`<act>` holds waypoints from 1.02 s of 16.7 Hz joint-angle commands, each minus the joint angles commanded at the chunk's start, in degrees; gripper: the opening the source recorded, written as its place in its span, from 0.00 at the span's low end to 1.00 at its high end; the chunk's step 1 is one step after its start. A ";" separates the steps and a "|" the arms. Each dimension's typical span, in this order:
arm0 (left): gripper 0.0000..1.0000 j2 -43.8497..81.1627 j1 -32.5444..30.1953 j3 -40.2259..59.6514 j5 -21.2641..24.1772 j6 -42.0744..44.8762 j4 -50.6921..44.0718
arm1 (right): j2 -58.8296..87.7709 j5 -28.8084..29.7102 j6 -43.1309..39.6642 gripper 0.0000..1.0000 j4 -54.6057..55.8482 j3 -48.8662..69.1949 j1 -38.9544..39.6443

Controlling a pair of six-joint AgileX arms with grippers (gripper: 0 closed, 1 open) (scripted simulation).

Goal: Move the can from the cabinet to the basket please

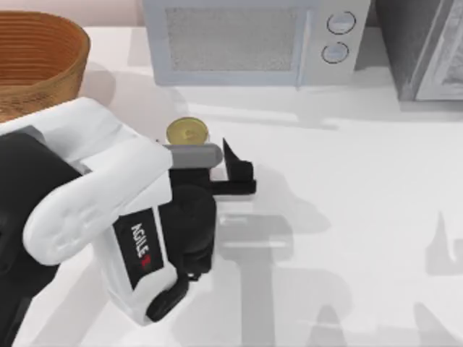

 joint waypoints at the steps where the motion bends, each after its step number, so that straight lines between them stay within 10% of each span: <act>1: 1.00 0.00 0.00 0.00 0.00 0.00 0.00 | 0.00 0.00 0.00 1.00 0.00 0.00 0.00; 3: 1.00 0.00 0.00 0.00 0.00 0.00 0.00 | 0.00 0.00 0.00 1.00 0.00 0.00 0.00; 17: 0.00 0.00 0.00 0.00 0.00 0.00 0.00 | 0.00 0.00 0.00 1.00 0.00 0.00 0.00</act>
